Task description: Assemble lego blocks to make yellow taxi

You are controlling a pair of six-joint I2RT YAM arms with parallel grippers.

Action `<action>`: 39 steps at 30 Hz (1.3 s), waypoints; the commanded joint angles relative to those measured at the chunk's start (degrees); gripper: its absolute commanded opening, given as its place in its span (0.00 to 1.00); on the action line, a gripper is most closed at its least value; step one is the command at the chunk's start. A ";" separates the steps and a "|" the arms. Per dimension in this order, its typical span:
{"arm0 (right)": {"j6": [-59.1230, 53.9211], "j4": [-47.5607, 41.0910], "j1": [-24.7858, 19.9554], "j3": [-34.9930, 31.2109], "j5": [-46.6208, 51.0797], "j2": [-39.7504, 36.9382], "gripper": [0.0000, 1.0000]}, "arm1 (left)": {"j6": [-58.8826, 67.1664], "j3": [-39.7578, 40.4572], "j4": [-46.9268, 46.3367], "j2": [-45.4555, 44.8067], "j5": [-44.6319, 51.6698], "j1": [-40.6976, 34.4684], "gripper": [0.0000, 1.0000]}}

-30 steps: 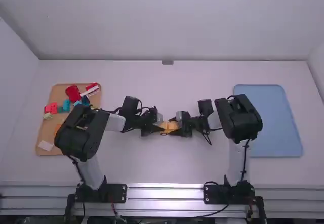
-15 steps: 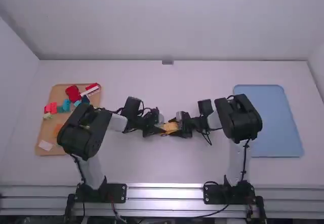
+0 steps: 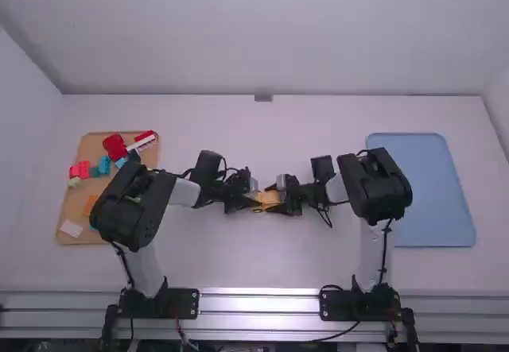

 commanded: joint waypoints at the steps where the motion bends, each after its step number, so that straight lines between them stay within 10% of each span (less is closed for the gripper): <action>1: 0.04 -0.83 0.96 -0.70 2.38 0.96 0.40 | 0.35 0.31 -0.52 1.62 -3.52 -0.70 0.09; 9: 0.24 -0.83 0.28 -0.70 2.16 0.96 0.40 | 0.42 0.31 -2.47 1.62 -2.08 -1.18 0.15; 16: 0.24 -0.83 0.15 -0.66 2.19 0.96 0.41 | 0.13 0.26 -3.02 1.62 -2.05 -1.18 0.43; 36: 0.26 -0.85 0.28 -0.68 2.14 0.96 0.41 | -2.40 0.26 -5.35 -9.62 -1.95 -1.16 0.59; 37: 0.28 -0.85 0.33 -0.63 2.16 0.96 0.41 | -2.43 0.26 -5.75 -10.62 -2.19 -1.18 0.73; 38: 0.28 -0.85 0.33 -0.63 2.14 0.96 0.41 | -2.40 0.26 -6.29 -11.50 -2.32 -1.16 0.70; 39: 0.24 -0.81 0.31 -0.66 2.12 0.96 0.41 | -2.38 0.26 -6.54 -11.74 -2.29 -1.18 0.41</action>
